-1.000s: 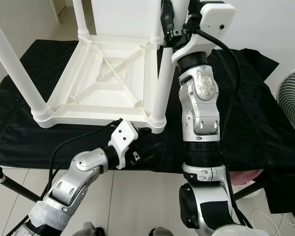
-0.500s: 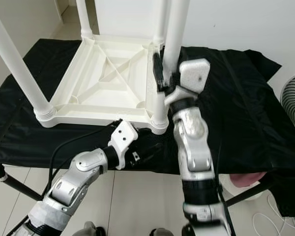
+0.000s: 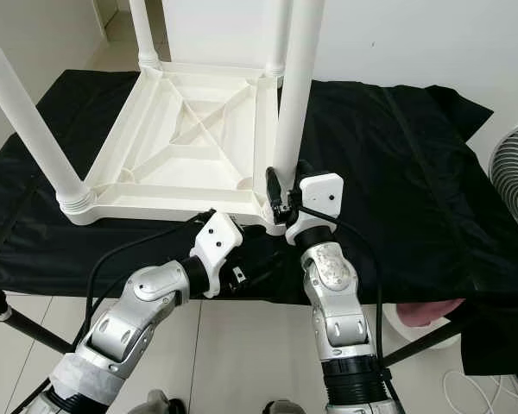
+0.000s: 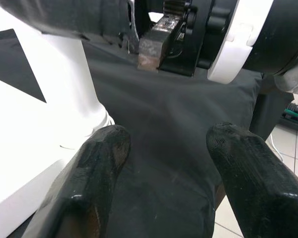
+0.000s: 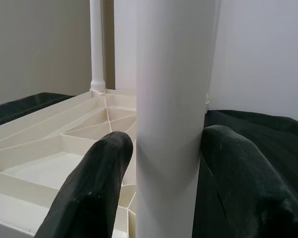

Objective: Building children table

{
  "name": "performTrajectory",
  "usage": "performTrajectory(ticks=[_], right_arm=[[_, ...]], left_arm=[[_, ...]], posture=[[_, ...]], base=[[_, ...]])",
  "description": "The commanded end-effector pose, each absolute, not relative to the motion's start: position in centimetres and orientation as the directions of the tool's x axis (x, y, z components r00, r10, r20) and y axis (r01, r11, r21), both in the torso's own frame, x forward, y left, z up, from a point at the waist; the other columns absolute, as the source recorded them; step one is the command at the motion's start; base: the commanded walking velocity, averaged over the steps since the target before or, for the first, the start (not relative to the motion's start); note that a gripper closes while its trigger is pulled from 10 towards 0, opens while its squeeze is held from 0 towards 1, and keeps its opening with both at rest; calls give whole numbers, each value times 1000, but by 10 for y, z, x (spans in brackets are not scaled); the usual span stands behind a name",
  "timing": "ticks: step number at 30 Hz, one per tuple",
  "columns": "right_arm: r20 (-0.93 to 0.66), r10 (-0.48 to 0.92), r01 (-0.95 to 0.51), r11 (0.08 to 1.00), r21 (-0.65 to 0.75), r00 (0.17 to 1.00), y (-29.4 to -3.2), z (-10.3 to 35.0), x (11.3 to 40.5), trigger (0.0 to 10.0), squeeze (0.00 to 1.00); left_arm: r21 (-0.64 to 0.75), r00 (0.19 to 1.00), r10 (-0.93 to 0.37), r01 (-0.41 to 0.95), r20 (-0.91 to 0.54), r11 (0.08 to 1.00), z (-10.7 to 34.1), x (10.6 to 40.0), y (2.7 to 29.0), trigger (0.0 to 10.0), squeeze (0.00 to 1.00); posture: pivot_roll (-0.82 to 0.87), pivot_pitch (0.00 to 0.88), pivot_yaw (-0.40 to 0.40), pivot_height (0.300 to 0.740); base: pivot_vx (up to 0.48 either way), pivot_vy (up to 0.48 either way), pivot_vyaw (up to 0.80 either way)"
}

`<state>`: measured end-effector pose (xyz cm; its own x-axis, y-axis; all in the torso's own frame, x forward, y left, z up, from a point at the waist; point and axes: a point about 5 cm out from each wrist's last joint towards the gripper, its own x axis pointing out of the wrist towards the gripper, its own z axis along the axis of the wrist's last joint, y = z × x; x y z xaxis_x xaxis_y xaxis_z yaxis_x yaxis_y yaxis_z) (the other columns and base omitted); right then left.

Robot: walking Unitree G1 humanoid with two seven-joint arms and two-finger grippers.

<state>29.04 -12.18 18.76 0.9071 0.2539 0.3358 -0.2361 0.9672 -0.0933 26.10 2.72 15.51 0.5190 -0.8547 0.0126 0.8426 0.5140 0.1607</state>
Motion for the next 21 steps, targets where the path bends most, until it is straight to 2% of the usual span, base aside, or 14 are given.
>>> performTrajectory(ticks=[1,5,8,10,11,14,21], right_arm=[[313,278,-258,960,-105,908,-118,185,289,10000,0],[289,277,-256,961,-107,917,-116,181,289,10000,0],[261,247,-241,969,-56,933,-117,177,291,10000,0],[262,201,-232,968,91,944,-120,177,291,10000,0],[262,201,-232,968,91,944,-120,177,291,10000,0],[253,154,-229,926,301,955,-124,177,290,10000,0],[254,137,-222,913,344,958,-125,178,288,10000,0]], left_arm=[[153,516,-856,846,8,511,153,259,25,10000,0],[152,517,-856,845,7,512,153,259,25,10000,0],[152,520,-854,844,7,514,153,259,25,10000,0],[152,520,-854,844,7,515,153,259,26,10000,0],[152,520,-854,844,7,515,153,259,26,10000,0],[154,519,-855,844,6,513,153,260,27,10000,0],[159,508,-862,851,0,501,153,260,28,10000,0]], posture=[[-123,66,17,740],[-118,65,14,740],[-118,65,14,740],[-118,63,15,740],[-118,63,15,740],[-120,63,25,740],[-125,65,39,740]], base=[[0,0,0],[0,0,0],[0,0,0],[0,0,0],[0,0,0],[0,0,0],[0,0,0]])
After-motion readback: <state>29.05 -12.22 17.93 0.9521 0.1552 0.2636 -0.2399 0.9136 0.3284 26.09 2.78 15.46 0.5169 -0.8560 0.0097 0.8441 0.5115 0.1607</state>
